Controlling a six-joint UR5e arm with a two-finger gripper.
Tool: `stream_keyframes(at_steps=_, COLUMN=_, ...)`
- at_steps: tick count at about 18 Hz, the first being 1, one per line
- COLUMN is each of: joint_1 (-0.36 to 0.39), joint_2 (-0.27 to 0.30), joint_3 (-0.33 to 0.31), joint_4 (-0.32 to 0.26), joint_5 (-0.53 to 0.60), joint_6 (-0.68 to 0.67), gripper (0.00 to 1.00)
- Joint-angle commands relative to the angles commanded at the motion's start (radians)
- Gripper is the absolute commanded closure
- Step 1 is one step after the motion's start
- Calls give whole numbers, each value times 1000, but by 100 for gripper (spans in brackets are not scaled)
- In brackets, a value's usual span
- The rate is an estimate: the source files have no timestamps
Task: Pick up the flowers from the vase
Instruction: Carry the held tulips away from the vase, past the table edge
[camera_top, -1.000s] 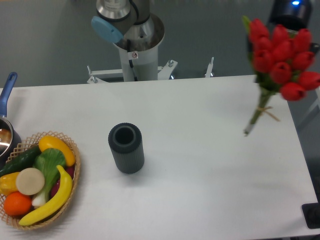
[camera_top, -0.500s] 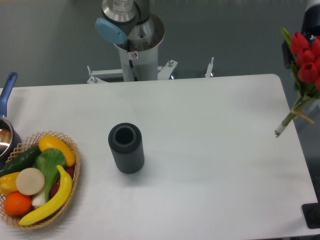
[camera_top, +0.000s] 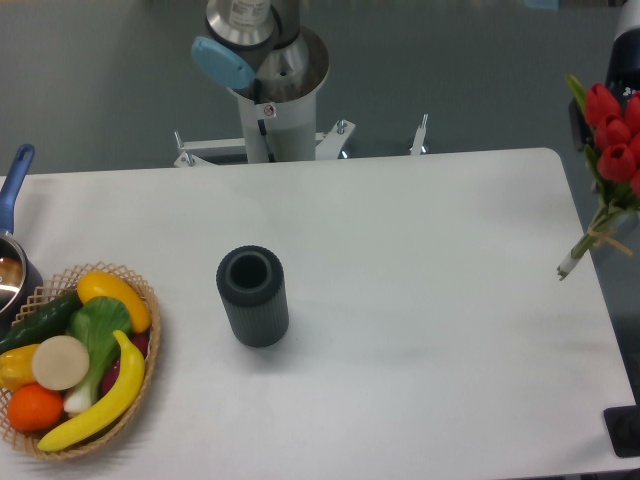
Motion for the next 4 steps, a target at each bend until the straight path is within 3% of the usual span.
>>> stream_keyframes(at_steps=4, joint_1=0, joint_2=2, joint_3=6, joint_4=0, joint_5=2, joint_6=-2, gripper=49)
